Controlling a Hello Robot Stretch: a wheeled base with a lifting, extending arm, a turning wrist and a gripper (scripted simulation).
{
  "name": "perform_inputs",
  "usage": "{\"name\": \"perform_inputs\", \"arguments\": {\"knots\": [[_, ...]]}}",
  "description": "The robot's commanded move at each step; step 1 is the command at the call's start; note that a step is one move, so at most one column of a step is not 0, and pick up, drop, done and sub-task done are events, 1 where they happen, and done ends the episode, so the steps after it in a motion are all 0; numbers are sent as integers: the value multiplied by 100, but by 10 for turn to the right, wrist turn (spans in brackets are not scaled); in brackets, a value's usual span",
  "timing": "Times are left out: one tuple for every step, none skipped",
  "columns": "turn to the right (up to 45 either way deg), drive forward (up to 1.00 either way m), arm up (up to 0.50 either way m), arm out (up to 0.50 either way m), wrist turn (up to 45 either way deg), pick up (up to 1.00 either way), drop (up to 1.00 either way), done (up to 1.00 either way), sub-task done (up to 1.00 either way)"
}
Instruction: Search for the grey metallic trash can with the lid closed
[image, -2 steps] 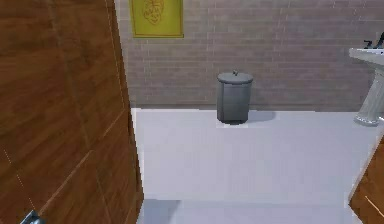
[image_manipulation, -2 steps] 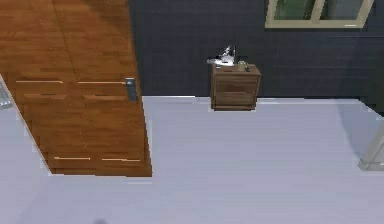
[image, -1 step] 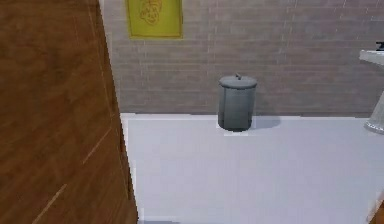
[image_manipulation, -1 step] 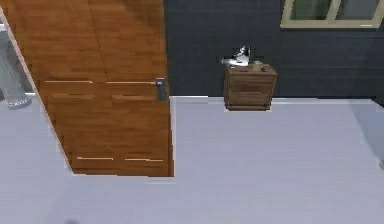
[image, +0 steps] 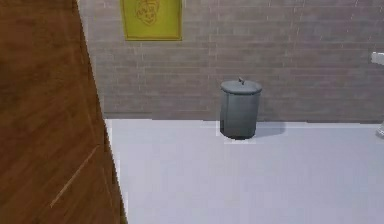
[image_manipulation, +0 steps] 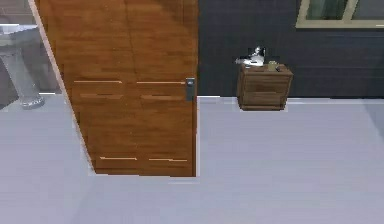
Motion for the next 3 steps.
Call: {"name": "perform_inputs", "arguments": {"knots": [[450,0,0,0,0,0,0,0,0],[450,0,0,0,0,0,0,0,0],[0,20,0,0,0,0,0,0,0]]}}
